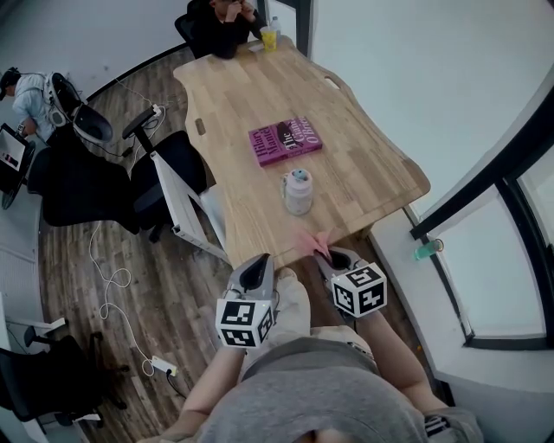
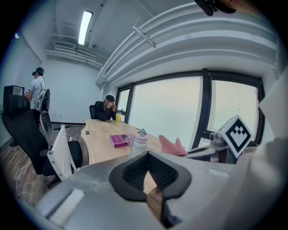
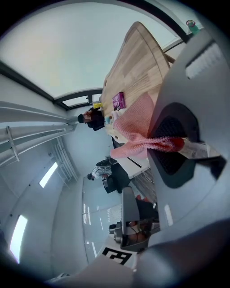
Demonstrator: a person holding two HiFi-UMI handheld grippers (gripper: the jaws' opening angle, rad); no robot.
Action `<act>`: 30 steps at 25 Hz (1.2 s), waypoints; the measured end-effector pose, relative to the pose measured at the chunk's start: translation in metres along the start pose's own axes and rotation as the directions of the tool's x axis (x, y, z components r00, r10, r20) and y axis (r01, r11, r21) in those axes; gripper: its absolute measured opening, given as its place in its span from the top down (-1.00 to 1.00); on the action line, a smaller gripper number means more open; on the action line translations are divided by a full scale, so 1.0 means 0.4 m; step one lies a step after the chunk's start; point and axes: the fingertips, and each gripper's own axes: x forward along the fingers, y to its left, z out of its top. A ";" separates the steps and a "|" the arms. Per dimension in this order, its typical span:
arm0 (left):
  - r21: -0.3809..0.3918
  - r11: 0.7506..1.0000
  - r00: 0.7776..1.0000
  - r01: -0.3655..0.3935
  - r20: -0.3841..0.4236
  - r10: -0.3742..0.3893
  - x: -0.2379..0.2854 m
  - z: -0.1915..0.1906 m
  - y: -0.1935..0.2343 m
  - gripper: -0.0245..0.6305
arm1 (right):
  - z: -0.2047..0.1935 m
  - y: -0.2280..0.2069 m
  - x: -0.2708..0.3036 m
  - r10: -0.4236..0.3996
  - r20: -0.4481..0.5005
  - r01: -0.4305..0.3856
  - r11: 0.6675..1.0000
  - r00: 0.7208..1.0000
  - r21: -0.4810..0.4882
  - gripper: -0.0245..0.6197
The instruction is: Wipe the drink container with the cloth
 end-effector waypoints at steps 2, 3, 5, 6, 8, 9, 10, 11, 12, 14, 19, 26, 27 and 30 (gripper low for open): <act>0.004 1.000 1.000 0.005 0.001 -0.005 -0.019 -0.007 -0.017 0.92 | 0.002 0.019 -0.031 -0.005 0.021 0.005 1.000 1.000 -0.009 0.84; 0.006 1.000 1.000 0.008 0.001 -0.008 -0.028 -0.010 -0.025 0.92 | 0.002 0.028 -0.045 -0.007 0.030 0.007 1.000 1.000 -0.014 0.84; 0.011 1.000 1.000 0.015 0.001 -0.015 -0.043 -0.017 -0.042 0.93 | -0.003 0.044 -0.072 -0.009 0.042 0.010 1.000 0.999 -0.018 0.84; 0.014 1.000 1.000 0.019 0.000 -0.019 -0.050 -0.022 -0.050 0.92 | -0.008 0.051 -0.085 -0.011 0.048 0.012 1.000 0.999 -0.019 0.84; 0.017 0.999 1.000 0.027 0.001 -0.027 -0.065 -0.029 -0.063 0.93 | -0.017 0.064 -0.108 -0.016 0.057 0.018 1.000 0.998 -0.020 0.84; 0.019 0.999 1.000 0.030 0.003 -0.031 -0.072 -0.032 -0.069 0.93 | -0.021 0.069 -0.119 -0.019 0.063 0.021 1.000 0.998 -0.019 0.84; 0.020 0.999 0.999 0.033 0.004 -0.033 -0.078 -0.036 -0.074 0.93 | -0.024 0.074 -0.129 -0.022 0.069 0.023 1.000 0.997 -0.016 0.84; 0.021 0.999 0.999 0.036 0.006 -0.036 -0.083 -0.039 -0.079 0.93 | -0.026 0.078 -0.138 -0.025 0.076 0.026 1.000 0.997 -0.013 0.84; 0.021 0.999 0.999 0.038 0.007 -0.038 -0.088 -0.042 -0.083 0.92 | -0.029 0.081 -0.145 -0.027 0.083 0.028 1.000 0.996 -0.010 0.84; 0.020 0.999 0.999 0.042 0.010 -0.042 -0.097 -0.050 -0.090 0.93 | -0.036 0.087 -0.155 -0.033 0.093 0.033 0.999 0.995 -0.003 0.84; 0.024 0.998 0.998 0.054 0.014 -0.054 -0.115 -0.053 -0.100 0.92 | -0.042 0.111 -0.168 -0.014 0.115 0.010 0.999 0.993 0.032 0.85; 0.028 0.998 0.998 0.064 0.016 -0.065 -0.126 -0.058 -0.112 0.93 | -0.041 0.124 -0.189 -0.032 0.133 0.032 0.999 0.991 0.005 0.85; 0.028 0.998 0.998 0.065 0.016 -0.065 -0.127 -0.059 -0.113 0.93 | -0.039 0.125 -0.191 -0.034 0.138 0.033 0.999 0.990 0.005 0.85; 0.025 0.997 0.997 0.069 0.017 -0.069 -0.129 -0.059 -0.114 0.93 | -0.032 0.127 -0.196 -0.040 0.147 0.040 0.999 0.988 0.003 0.85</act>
